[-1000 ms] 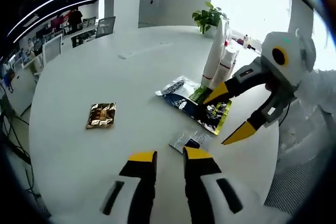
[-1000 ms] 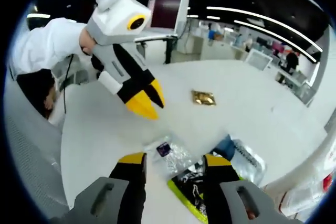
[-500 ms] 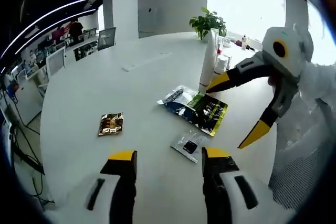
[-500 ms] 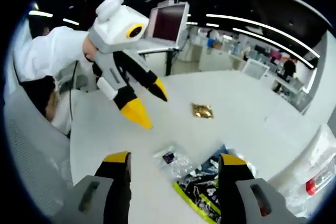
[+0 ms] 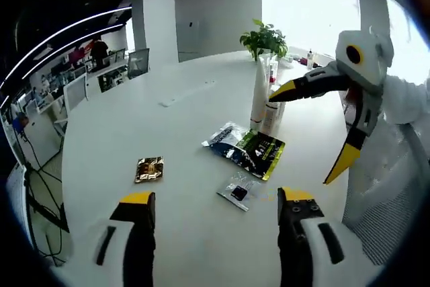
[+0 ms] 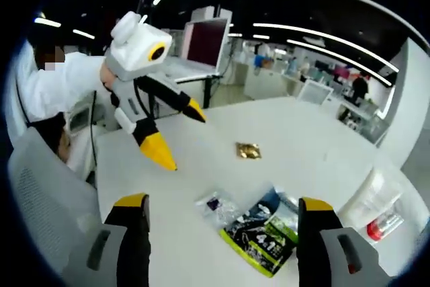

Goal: Arrange the skincare products in the storage area until every visible bottle or jar stands upright without overlapping.

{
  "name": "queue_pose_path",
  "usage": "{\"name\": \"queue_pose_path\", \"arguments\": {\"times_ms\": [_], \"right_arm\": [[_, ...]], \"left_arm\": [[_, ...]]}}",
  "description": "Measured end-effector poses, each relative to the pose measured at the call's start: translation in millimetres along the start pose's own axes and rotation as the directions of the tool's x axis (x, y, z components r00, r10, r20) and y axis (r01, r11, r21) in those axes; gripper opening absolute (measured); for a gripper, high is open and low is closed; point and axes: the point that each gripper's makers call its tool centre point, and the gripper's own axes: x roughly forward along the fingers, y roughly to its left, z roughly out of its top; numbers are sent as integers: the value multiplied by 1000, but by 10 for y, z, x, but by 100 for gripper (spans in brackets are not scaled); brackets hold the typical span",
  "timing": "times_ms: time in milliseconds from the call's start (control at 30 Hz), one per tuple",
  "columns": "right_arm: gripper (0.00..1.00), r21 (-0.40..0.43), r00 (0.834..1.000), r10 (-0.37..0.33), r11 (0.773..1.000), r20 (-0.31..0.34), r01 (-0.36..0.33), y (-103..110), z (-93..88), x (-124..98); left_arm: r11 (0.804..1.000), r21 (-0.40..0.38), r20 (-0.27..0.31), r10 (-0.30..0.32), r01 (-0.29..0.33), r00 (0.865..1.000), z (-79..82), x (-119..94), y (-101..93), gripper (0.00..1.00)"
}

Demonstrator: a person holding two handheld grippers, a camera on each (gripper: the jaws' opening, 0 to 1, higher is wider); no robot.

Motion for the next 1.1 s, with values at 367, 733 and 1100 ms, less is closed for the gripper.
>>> {"name": "queue_pose_path", "arguments": {"times_ms": [367,733,1100], "right_arm": [[95,40,997,-74,996,-4,74,-103,-67,-215],[99,62,988,-156,986,17,155,-190,-11,-431],[100,89,983,-182,979,-3,182,-142,-110,-521]], "left_arm": [[1000,2,16,0,0,1000,-3,-105,-50,72],[1000,28,29,-13,13,999,37,-206,-144,76],[999,19,19,-29,28,999,-78,-239,-237,91]]}}
